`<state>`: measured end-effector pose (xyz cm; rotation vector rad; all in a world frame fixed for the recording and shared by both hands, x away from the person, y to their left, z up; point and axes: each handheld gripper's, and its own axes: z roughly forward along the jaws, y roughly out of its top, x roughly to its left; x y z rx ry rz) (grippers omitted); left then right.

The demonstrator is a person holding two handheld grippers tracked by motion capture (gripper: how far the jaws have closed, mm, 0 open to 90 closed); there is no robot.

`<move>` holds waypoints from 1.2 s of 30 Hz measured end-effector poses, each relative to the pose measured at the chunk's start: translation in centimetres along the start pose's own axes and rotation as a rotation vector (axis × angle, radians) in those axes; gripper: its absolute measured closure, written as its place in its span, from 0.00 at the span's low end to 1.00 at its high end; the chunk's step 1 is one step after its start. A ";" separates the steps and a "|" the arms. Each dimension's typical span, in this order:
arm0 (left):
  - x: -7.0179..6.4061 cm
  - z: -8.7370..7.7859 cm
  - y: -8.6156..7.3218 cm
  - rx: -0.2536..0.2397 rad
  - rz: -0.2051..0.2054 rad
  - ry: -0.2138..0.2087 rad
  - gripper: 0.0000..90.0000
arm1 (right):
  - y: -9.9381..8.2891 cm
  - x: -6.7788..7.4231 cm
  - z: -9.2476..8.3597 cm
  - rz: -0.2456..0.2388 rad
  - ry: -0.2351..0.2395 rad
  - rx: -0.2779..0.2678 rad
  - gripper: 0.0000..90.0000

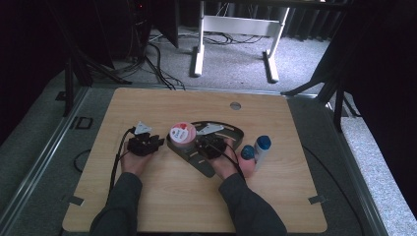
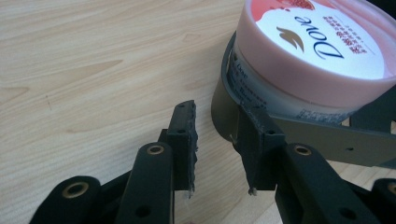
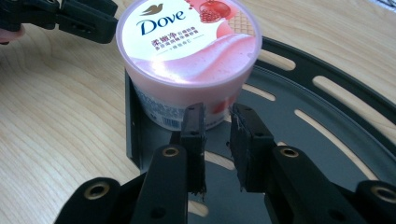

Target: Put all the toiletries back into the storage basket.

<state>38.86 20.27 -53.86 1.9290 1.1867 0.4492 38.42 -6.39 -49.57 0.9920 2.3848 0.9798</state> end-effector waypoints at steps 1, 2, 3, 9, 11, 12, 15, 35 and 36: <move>0.0 0.0 -0.1 -0.001 -0.001 -0.001 0.75 | 0.0 -0.1 -0.2 -0.003 -0.001 -0.001 0.83; -0.1 -0.1 -0.2 -0.005 -0.003 0.002 0.74 | -0.1 -0.1 -0.3 0.000 0.001 -0.004 0.83; -0.1 -0.1 -0.2 -0.005 -0.003 0.002 0.74 | -0.1 -0.2 -0.5 0.002 0.004 -0.004 0.83; -0.5 -0.1 -0.9 -0.001 -0.007 -0.005 0.72 | -0.3 0.1 -2.0 -0.021 0.005 -0.026 0.81; -0.6 0.0 -1.1 0.003 -0.005 -0.005 0.72 | -0.4 0.2 -2.4 -0.024 0.002 -0.031 0.81; -0.7 0.0 -1.2 0.006 -0.005 -0.007 0.71 | -0.5 0.2 -2.6 -0.029 0.003 -0.035 0.81; -0.8 0.1 -1.5 0.001 -0.001 -0.005 0.71 | -0.5 0.3 -3.2 -0.042 -0.001 -0.039 0.80; -1.6 0.3 -2.7 -0.015 0.020 0.025 0.68 | -1.6 0.3 -6.9 -0.099 -0.005 -0.064 0.78; -1.6 0.3 -2.6 -0.014 0.028 0.027 0.68 | -1.7 0.3 -7.1 -0.096 -0.005 -0.065 0.78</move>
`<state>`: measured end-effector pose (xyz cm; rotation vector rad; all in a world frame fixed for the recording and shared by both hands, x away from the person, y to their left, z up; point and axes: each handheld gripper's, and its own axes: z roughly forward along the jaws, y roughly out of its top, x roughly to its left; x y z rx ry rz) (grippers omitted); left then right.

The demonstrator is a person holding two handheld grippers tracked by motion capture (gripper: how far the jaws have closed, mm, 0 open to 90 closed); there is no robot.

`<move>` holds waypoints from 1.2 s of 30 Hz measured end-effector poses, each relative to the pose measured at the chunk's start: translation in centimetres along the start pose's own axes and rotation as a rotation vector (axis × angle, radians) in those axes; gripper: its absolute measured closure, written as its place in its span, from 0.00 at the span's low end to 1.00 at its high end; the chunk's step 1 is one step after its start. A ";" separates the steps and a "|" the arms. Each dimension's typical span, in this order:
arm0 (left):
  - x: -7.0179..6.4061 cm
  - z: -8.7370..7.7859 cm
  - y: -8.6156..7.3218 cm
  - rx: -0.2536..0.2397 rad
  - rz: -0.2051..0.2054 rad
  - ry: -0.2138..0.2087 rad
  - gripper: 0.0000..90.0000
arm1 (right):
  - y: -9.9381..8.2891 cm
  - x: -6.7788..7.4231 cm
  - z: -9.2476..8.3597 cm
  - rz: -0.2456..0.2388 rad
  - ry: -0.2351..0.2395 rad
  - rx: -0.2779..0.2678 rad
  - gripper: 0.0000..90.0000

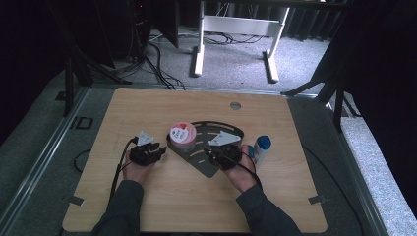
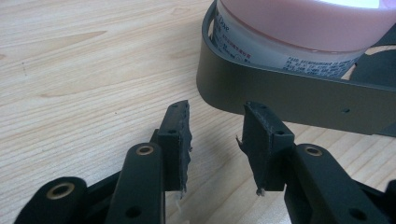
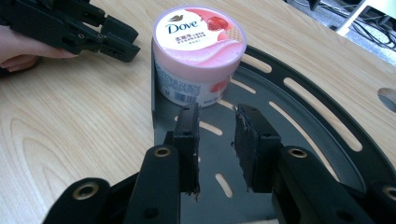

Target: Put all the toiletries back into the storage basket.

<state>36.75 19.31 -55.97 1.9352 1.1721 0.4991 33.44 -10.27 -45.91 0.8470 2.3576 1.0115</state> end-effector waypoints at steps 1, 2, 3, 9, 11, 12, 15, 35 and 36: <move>-0.1 0.0 0.0 0.001 0.006 0.003 0.67 | 0.0 -0.1 -0.2 0.003 0.003 -0.005 0.78; -0.2 0.0 0.0 0.002 0.012 0.007 0.66 | -0.1 -0.2 -0.4 0.008 0.008 -0.009 0.78; -0.2 0.0 0.0 0.004 0.017 0.010 0.66 | -0.1 -0.3 -0.7 0.009 0.011 -0.013 0.78; -0.5 0.1 0.0 0.010 0.032 0.015 0.62 | -0.2 -0.8 -2.0 0.008 0.006 -0.030 0.78; -0.5 0.1 0.0 0.011 0.034 0.016 0.62 | -0.2 -0.9 -2.2 0.006 0.005 -0.033 0.78; -0.5 0.1 0.0 0.012 0.034 0.017 0.62 | -0.3 -1.0 -2.5 0.004 0.001 -0.035 0.78; -0.4 0.2 0.0 0.024 0.034 0.013 0.61 | -0.3 -1.4 -3.3 0.003 0.005 -0.043 0.80; -0.4 0.3 0.1 0.047 0.032 0.002 0.60 | -1.2 -3.7 -6.9 -0.009 -0.045 -0.054 1.00; -0.4 0.3 0.1 0.048 0.032 0.002 0.59 | -1.3 -3.9 -7.1 -0.004 -0.051 -0.056 1.00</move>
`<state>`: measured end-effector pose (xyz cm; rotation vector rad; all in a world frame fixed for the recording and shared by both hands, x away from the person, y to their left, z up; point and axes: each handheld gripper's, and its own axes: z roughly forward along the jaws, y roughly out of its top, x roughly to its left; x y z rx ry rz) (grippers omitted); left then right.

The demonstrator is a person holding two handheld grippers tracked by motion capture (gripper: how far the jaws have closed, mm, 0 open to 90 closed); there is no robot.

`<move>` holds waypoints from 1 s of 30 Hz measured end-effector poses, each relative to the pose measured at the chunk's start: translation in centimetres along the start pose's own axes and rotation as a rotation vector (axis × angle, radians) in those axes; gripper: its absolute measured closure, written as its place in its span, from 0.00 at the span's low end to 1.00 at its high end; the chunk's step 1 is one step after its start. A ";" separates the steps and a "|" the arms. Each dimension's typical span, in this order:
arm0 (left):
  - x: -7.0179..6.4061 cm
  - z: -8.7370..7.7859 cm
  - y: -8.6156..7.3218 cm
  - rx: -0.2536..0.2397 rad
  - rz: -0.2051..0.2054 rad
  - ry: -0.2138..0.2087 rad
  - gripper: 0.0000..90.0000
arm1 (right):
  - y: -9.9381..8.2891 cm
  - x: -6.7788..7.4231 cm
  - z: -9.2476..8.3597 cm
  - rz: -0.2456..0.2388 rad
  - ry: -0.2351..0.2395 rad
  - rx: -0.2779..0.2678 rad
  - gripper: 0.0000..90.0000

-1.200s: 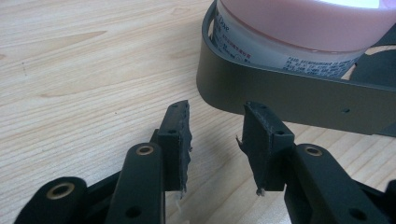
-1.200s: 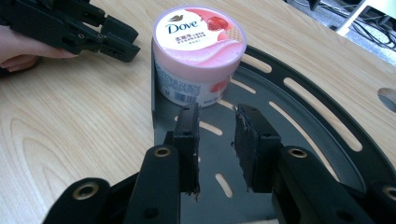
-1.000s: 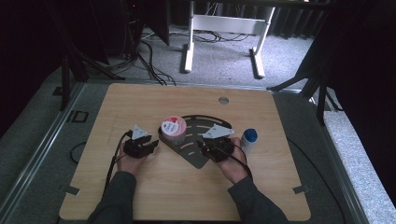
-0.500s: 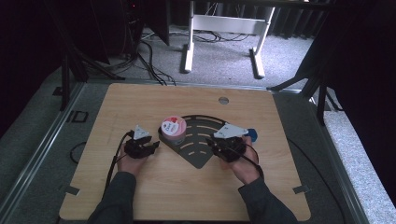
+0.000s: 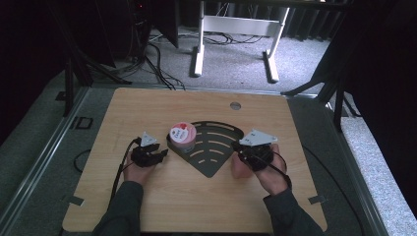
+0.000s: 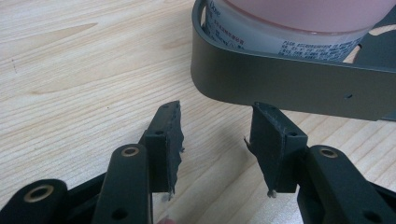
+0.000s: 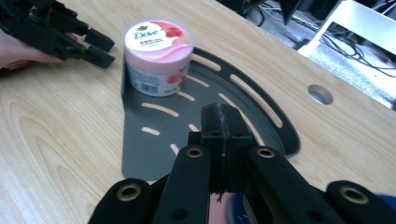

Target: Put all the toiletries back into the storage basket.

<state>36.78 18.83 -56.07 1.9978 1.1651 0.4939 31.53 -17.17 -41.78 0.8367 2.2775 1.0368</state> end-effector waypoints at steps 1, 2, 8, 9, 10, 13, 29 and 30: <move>0.0 0.0 0.0 0.001 0.002 0.001 0.59 | -0.1 -0.2 -0.2 0.005 -0.003 -0.003 1.00; 0.0 0.0 0.0 0.003 0.003 0.001 0.60 | -0.1 -0.4 -0.4 0.006 -0.006 -0.005 1.00; 0.0 0.1 0.0 0.008 0.004 0.000 0.59 | -0.8 -1.2 -1.4 0.029 -0.021 -0.009 1.00; 0.0 0.1 0.0 0.009 0.005 0.000 0.59 | -0.8 -1.2 -1.4 0.029 -0.021 -0.009 1.00; -0.1 0.1 0.0 0.009 0.005 0.000 0.59 | -0.9 -1.3 -1.5 0.030 -0.024 -0.009 1.00; -0.1 0.1 0.0 0.010 0.004 -0.001 0.59 | -1.1 -1.6 -1.8 0.035 -0.030 -0.012 1.00; -0.1 0.1 0.0 0.011 0.009 0.000 0.59 | -3.4 -2.9 -3.4 0.072 -0.068 0.002 1.00; -0.1 0.1 0.0 0.011 0.010 0.001 0.59 | -3.8 -2.9 -3.6 0.079 -0.067 0.004 1.00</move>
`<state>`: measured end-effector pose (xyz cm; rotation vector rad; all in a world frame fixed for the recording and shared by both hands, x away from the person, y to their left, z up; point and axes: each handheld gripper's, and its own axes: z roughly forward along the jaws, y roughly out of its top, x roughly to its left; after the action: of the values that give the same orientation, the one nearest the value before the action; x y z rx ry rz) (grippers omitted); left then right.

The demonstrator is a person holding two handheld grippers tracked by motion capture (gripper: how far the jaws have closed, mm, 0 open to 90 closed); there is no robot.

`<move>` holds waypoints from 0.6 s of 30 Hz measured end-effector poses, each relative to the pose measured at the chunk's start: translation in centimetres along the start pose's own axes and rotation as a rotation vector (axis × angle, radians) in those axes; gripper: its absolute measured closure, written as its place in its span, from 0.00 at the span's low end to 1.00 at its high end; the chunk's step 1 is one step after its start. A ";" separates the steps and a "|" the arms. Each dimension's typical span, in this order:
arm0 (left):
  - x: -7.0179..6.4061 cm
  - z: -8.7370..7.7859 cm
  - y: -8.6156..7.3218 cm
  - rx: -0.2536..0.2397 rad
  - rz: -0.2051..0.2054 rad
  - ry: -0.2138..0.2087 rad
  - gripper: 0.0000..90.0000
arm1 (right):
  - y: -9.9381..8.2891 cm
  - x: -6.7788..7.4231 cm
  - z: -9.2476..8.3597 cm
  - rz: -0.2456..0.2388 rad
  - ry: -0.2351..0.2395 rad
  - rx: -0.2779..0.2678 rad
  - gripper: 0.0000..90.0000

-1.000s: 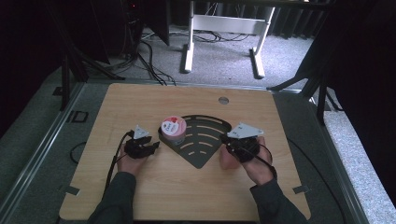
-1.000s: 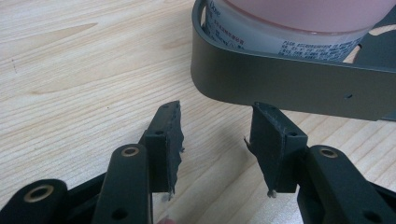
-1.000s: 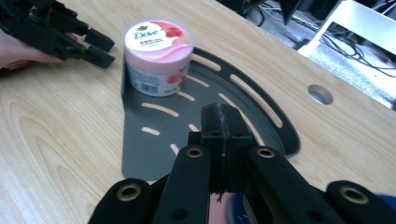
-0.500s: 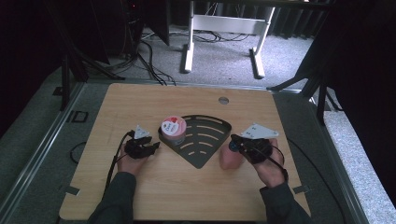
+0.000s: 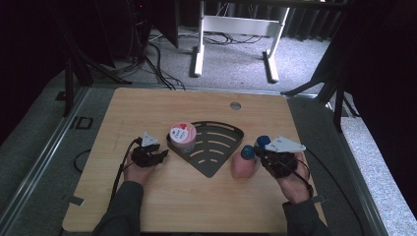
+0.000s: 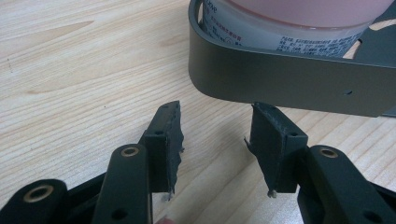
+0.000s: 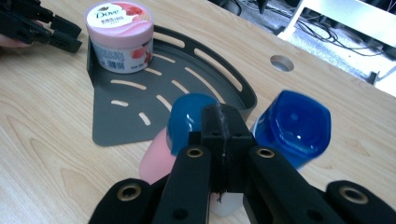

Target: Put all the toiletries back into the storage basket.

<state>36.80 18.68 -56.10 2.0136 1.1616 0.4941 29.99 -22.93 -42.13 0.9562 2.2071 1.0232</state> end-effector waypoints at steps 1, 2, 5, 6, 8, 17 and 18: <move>0.0 0.0 0.0 0.000 0.000 0.000 0.59 | 0.0 0.0 0.0 0.000 0.000 0.000 1.00; 0.0 0.0 0.0 0.000 0.000 0.000 0.59 | -0.3 0.0 -0.1 0.001 -0.001 0.004 1.00; 0.0 0.0 0.0 -0.001 0.000 0.001 0.59 | -0.5 0.0 -0.1 0.002 0.002 0.008 1.00; 0.0 0.0 0.0 -0.001 0.001 0.002 0.59 | -0.6 0.1 -0.1 0.001 0.004 0.008 1.00; 0.0 0.0 0.0 -0.002 0.002 0.000 0.59 | -1.0 0.4 -0.1 -0.004 0.007 0.017 1.00; -0.1 0.1 0.0 0.004 0.010 -0.001 0.59 | -2.0 0.7 -0.2 -0.014 0.012 0.021 1.00; -0.1 0.1 0.0 0.004 0.010 -0.001 0.59 | -2.0 0.7 -0.2 -0.014 0.012 0.021 1.00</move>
<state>36.78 18.53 -56.11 2.0240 1.1535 0.4957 28.65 -23.38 -43.70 0.9450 2.2359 1.0036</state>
